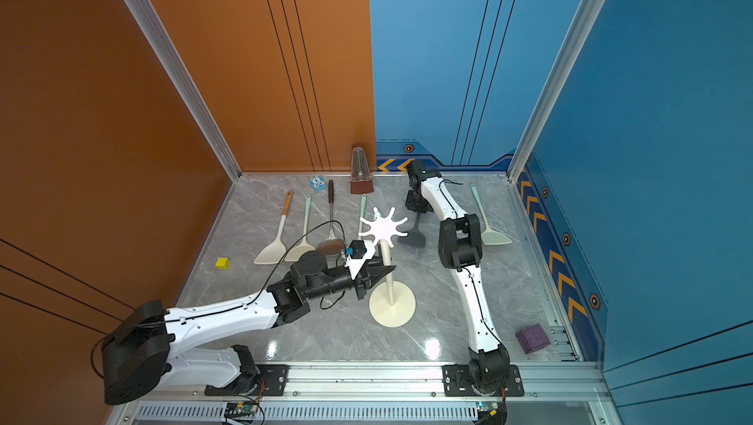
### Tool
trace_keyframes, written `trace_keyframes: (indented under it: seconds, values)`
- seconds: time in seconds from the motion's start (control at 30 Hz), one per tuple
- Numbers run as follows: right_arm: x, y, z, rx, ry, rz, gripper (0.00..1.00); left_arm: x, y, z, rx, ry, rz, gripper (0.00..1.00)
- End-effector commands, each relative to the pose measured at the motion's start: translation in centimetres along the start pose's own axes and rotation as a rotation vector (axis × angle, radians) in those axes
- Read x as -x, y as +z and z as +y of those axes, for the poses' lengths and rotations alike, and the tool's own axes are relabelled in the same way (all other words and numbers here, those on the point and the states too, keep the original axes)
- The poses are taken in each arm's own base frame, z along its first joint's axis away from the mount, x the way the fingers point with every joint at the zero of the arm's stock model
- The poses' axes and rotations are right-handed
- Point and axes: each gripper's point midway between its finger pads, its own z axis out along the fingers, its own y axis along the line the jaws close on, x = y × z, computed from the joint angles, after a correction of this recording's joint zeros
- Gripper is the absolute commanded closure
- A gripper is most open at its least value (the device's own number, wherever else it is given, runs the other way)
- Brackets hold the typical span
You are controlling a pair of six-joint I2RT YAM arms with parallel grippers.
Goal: Take the spatula off the kitchen utensil rack
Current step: Place the spatula at the center of the board.
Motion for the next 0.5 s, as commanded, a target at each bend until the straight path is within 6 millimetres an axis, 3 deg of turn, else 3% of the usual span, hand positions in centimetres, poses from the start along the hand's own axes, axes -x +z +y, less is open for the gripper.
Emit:
trace_keyframes:
  seconds: [0.0, 0.27, 0.47]
  values:
    - [-3.48, 1.32, -3.14, -0.077, -0.095, 0.158, 0.97, -10.58, -1.66, 0.81, 0.042, -0.099, 0.343, 0.84]
    - [-3.3, 0.88, -3.52, -0.121, -0.26, 0.147, 0.96, -10.5, -1.66, 0.75, 0.04, -0.101, 0.341, 0.84]
    - [-3.19, 0.94, -3.35, -0.122, -0.281, 0.142, 0.93, -10.38, -1.52, 0.69, 0.037, -0.103, 0.339, 0.84]
